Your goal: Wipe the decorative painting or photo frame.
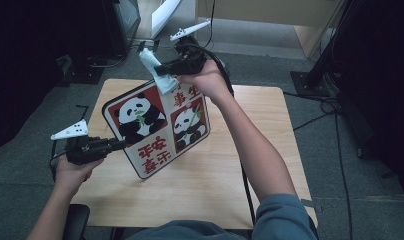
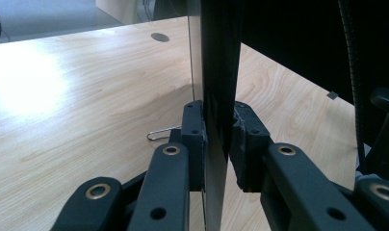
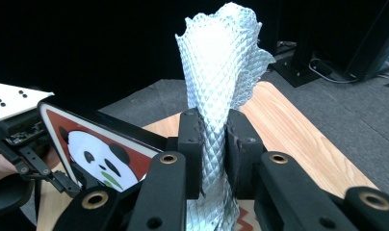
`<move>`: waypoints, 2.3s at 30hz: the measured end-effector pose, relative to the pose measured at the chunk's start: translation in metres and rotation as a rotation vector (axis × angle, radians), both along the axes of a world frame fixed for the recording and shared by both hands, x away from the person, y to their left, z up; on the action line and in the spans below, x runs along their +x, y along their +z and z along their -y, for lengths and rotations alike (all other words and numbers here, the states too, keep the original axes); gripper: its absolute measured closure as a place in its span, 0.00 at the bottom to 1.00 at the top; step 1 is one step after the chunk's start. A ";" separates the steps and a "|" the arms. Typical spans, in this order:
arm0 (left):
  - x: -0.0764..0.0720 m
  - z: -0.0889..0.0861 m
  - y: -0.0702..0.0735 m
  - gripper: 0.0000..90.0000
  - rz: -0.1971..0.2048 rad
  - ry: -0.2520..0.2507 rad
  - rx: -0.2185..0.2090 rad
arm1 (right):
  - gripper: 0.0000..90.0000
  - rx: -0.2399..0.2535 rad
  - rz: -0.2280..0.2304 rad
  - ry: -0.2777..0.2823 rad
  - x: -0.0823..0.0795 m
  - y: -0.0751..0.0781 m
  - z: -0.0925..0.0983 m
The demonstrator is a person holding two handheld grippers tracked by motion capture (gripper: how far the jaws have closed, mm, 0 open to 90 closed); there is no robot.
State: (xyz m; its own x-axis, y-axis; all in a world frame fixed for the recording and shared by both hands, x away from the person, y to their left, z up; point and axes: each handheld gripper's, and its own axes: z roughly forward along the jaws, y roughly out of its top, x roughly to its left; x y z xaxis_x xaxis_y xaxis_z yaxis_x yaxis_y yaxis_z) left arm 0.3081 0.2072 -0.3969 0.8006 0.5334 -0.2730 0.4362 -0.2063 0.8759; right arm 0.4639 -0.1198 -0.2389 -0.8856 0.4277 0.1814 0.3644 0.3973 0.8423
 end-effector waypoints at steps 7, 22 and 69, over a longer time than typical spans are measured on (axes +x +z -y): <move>0.000 0.000 0.000 0.86 0.002 -0.002 0.003 | 0.88 0.001 -0.003 -0.020 0.003 0.000 0.007; 0.000 0.000 0.000 0.87 -0.008 -0.001 0.001 | 0.88 0.006 -0.008 -0.065 0.010 0.000 0.023; 0.001 -0.001 0.000 0.87 -0.010 -0.009 0.001 | 0.89 0.094 0.037 -0.136 0.032 -0.015 0.100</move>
State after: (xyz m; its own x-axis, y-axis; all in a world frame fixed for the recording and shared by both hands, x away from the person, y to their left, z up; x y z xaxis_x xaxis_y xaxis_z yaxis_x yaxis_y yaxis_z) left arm 0.3094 0.2079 -0.3971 0.8025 0.5268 -0.2803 0.4429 -0.2111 0.8713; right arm 0.4961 -0.2199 -0.2537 -0.8275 0.5267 0.1946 0.3775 0.2652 0.8872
